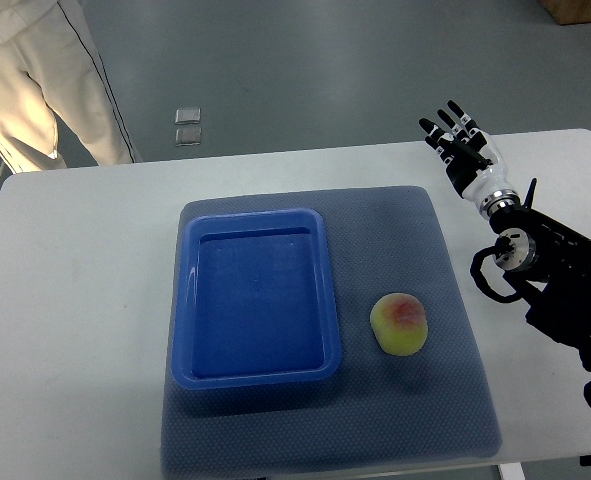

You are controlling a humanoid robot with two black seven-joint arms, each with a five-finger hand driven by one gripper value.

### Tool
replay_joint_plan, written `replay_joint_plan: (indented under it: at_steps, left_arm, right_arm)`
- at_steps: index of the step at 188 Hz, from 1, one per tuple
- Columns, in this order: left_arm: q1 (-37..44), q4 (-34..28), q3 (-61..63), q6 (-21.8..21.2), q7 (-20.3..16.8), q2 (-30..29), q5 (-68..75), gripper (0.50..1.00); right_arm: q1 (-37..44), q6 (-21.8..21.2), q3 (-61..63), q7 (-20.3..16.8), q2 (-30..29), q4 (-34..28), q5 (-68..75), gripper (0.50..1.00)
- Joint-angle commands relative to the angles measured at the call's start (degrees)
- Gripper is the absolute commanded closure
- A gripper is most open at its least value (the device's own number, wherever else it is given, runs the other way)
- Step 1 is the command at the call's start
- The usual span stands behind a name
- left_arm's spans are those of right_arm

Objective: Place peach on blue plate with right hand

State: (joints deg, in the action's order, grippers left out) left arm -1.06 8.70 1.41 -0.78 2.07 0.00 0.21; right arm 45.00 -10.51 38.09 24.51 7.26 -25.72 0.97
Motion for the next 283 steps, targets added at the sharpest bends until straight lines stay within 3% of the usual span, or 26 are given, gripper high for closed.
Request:
replay_joint_plan:
  at_steps: [1,33,63,91,101,102,118,160,202,226,248,283]
  left_arm:
    - [0.0,0.0,0.0,0.0,0.0,0.0,0.0,0.5]
    - [-0.1,0.0,0.0,0.0,0.0,0.0,0.0,0.5]
    - [-0.2,0.2,-0.1,0.0,0.0,0.0,0.1,0.5]
    - [-0.4,0.3,-0.1,0.0,0.0,0.0,0.0,0.5]
    - [-0.4,0.3,-0.1,0.0,0.0,0.0,0.0,0.5]
    - [-0.5,0.3,-0.1,0.0,0.0,0.0,0.0,0.5]
    - [-0.5,0.2,-0.1,0.0,0.0,0.0,0.0,0.5]
    - [-0.5,0.3,0.0,0.0,0.0,0.0,0.0,0.5]
    - [-0.5,0.3,0.0,0.0,0.0,0.0,0.0,0.5]
    - [-0.5,0.2,0.0,0.0,0.0,0.0,0.0,0.5]
    - [-0.5,0.2,0.0,0.0,0.0,0.0,0.0,0.5]
    - [-0.5,0.2,0.0,0.0,0.0,0.0,0.0,0.5]
  right_arm:
    - [0.1,0.2,-0.7,0.4,0.1,-0.1,-0.1,0.57]
    - [3.3,2.4,-1.0,-0.1,3.7,-1.0,-11.1,0.57]
    - [5.3,1.8,-4.7,-0.3,8.8,-5.1,-27.7,0.57]
    - [7.6,-0.9,-13.3,0.0,19.6,-16.3,-46.4,0.572]
    - [7.6,-0.9,-13.3,0.0,19.6,-16.3,-46.4,0.572]
    - [9.0,-2.5,-15.8,0.1,24.6,-21.3,-52.0,0.572]
    - [11.7,-5.5,-19.1,0.3,31.5,-28.8,-60.9,0.572]
    - [19.1,-13.7,-23.3,0.4,42.4,-44.4,-78.0,0.572]
    - [25.1,-18.8,-26.0,0.7,45.0,-56.1,-89.8,0.574]
    - [26.6,-19.5,-26.2,0.9,44.7,-56.7,-91.1,0.574]
    - [31.8,-19.7,-32.2,1.8,40.4,-56.6,-91.3,0.576]
    - [30.0,-18.8,-34.5,2.0,38.2,-56.7,-91.4,0.576]
